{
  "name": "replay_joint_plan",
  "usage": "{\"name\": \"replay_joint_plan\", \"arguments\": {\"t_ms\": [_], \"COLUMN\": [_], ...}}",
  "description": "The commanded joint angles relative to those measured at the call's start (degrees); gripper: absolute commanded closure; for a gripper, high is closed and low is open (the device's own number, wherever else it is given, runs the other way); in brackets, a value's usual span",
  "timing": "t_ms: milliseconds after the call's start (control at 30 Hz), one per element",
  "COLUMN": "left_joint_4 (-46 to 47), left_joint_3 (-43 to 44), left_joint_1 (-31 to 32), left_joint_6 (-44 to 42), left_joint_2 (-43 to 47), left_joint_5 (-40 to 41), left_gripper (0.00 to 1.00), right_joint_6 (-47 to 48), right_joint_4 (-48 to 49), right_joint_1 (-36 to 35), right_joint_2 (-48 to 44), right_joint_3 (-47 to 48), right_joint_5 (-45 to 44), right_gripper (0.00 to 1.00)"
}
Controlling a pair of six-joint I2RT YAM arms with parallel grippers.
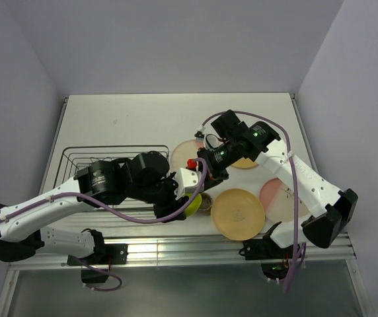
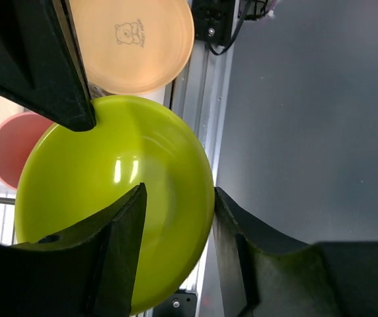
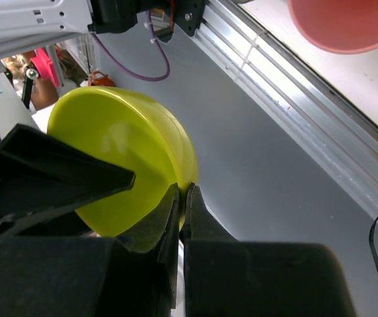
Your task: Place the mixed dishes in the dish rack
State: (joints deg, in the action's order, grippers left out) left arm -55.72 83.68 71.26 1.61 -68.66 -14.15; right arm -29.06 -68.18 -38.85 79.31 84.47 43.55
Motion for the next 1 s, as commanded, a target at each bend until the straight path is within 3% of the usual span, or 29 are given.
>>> {"name": "replay_joint_plan", "arguments": {"t_ms": [0,133,233,300,467,600,667,700,767,967], "left_joint_4": [-2.99,-3.16,-3.08,-2.9,0.6,4.56,6.32,8.24,10.71,17.13], "left_joint_3": [-2.03,-3.34,-3.52,-3.44,-3.61,-4.57,-5.19,-6.15,-7.21,-13.18], "left_joint_1": [0.37,0.37,0.37,0.37,0.28,-0.77,-3.14,-4.19,-7.09,-9.92], "left_joint_6": [-0.9,-1.51,-3.28,-3.19,-2.13,2.43,3.57,4.45,5.86,10.07], "left_joint_2": [1.6,2.04,2.31,2.48,3.97,7.3,8.8,10.72,12.75,22.24], "left_joint_5": [-1.4,-1.23,-0.53,-0.26,2.72,7.47,10.0,10.72,13.78,23.18], "left_gripper": [0.5,0.54,0.83,0.97,1.0,1.0,1.0,1.0,1.0,1.0], "right_joint_6": [-2.75,-4.51,-5.13,-5.57,-8.03,-12.5,-13.56,-14.61,-15.58,-21.54], "right_joint_4": [0.42,0.77,0.16,-0.02,4.35,10.52,13.32,14.12,15.09,18.16], "right_joint_1": [-1.57,-3.15,-3.95,-4.04,-4.13,-4.04,-4.04,-4.04,-3.78,-2.46], "right_joint_2": [-2.05,-1.7,-1.0,-0.3,0.41,0.32,0.76,0.85,1.64,4.89], "right_joint_3": [4.04,4.74,6.23,7.73,10.01,9.31,9.92,10.19,11.77,15.73], "right_joint_5": [6.37,7.34,7.51,7.6,8.04,8.57,8.13,7.87,6.55,0.49], "right_gripper": [1.0,1.0,1.0,1.0,1.0,0.84,0.63,0.46,0.32,0.18]}}
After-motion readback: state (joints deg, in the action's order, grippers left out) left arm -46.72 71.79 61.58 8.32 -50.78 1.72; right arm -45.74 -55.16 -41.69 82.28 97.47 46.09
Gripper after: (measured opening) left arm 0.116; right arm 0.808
